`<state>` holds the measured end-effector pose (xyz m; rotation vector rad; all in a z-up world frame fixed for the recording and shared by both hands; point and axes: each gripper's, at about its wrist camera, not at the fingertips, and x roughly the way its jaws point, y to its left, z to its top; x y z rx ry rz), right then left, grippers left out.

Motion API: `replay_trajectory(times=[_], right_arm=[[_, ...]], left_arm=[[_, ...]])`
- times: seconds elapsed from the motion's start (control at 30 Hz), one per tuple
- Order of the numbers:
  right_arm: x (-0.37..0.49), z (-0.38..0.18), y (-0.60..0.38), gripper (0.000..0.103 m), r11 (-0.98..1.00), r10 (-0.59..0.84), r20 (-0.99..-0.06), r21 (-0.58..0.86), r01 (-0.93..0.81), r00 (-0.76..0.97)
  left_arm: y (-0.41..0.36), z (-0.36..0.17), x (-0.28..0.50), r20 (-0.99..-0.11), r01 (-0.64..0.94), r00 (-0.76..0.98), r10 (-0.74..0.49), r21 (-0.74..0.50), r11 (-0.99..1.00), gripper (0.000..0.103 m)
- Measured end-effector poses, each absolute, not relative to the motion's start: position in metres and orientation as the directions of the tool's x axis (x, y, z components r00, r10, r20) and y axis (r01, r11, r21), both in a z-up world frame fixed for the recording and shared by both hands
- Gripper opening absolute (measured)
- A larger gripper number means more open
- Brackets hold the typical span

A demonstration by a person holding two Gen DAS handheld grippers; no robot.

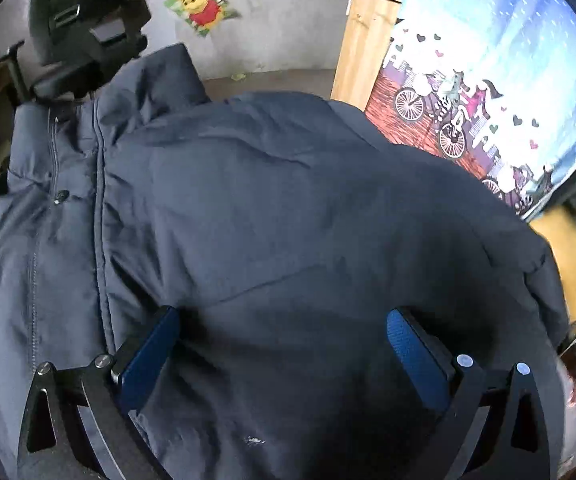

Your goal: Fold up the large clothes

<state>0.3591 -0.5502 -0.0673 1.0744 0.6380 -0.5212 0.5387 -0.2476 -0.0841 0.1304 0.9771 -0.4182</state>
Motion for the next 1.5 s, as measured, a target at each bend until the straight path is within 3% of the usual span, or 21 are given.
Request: replay_trajectory(times=[0.13,0.2,0.23,0.27,0.37,0.5,0.63,0.7,0.73,0.77,0.87,0.9,1.03,1.2,1.33,1.5], right_arm=[[0.364,-0.069,-0.548,0.003,0.371,0.024,-0.731,0.640,0.673,0.682],[0.354,-0.081,-0.553,0.032,0.293,0.059,-0.745,0.650,0.702,0.665],[0.348,-0.089,-0.558,0.077,0.234,0.072,-0.757,0.646,0.726,0.650],[0.341,-0.097,-0.562,0.097,0.170,0.072,-0.773,0.632,0.756,0.630],[0.326,-0.123,-0.568,0.096,0.012,0.131,-0.776,0.624,0.781,0.617],[0.342,-0.156,-0.579,0.096,-0.029,0.174,-0.839,0.519,0.854,0.515],[0.360,-0.183,-0.593,0.095,-0.137,0.173,-0.835,0.505,0.852,0.522],[0.363,-0.189,-0.591,0.072,-0.165,0.137,-0.832,0.516,0.840,0.538],[0.364,-0.190,-0.585,0.040,-0.172,0.118,-0.831,0.522,0.835,0.544],[0.363,-0.189,-0.583,0.025,-0.179,0.097,-0.824,0.537,0.824,0.558],[0.357,-0.168,-0.584,0.010,-0.128,0.003,-0.793,0.604,0.787,0.610],[0.357,-0.155,-0.584,0.009,-0.117,-0.032,-0.788,0.614,0.781,0.614],[0.377,-0.051,-0.565,0.008,0.237,-0.233,-0.715,0.615,0.752,0.659],[0.420,0.096,-0.474,0.008,0.726,-0.366,-0.441,0.416,0.548,0.819],[0.459,0.158,-0.366,0.008,0.940,-0.247,-0.288,0.159,0.301,0.925],[0.498,0.168,-0.246,0.008,0.999,0.036,-0.335,0.015,-0.033,0.941]], left_arm=[[-0.243,-0.086,0.531,-0.827,0.415,0.486,-0.283,-0.066,0.907,0.103],[-0.241,-0.086,0.528,-0.828,0.420,0.485,-0.282,-0.063,0.905,0.103],[-0.239,-0.086,0.527,-0.827,0.425,0.485,-0.286,-0.063,0.903,0.103],[-0.238,-0.086,0.526,-0.826,0.430,0.485,-0.289,-0.063,0.901,0.103],[-0.236,-0.085,0.524,-0.823,0.439,0.489,-0.289,-0.054,0.897,0.103],[-0.234,-0.087,0.520,-0.821,0.445,0.498,-0.279,-0.034,0.895,0.103],[-0.233,-0.086,0.518,-0.822,0.442,0.498,-0.277,-0.034,0.897,0.103],[-0.231,-0.084,0.516,-0.821,0.440,0.498,-0.279,-0.038,0.897,0.103],[-0.229,-0.083,0.516,-0.821,0.440,0.497,-0.280,-0.040,0.897,0.103],[-0.227,-0.082,0.515,-0.822,0.439,0.495,-0.282,-0.043,0.897,0.103],[-0.221,-0.076,0.513,-0.826,0.433,0.486,-0.286,-0.056,0.899,0.103],[-0.218,-0.074,0.512,-0.826,0.430,0.484,-0.289,-0.064,0.901,0.103],[-0.192,-0.060,0.512,-0.815,0.392,0.483,-0.322,-0.127,0.911,0.103],[-0.138,-0.034,0.510,-0.782,0.332,0.520,-0.342,-0.184,0.925,0.103],[-0.087,-0.009,0.505,-0.758,0.282,0.558,-0.338,-0.210,0.936,0.103],[-0.007,0.016,0.492,-0.719,0.207,0.616,-0.323,-0.247,0.947,0.103]])
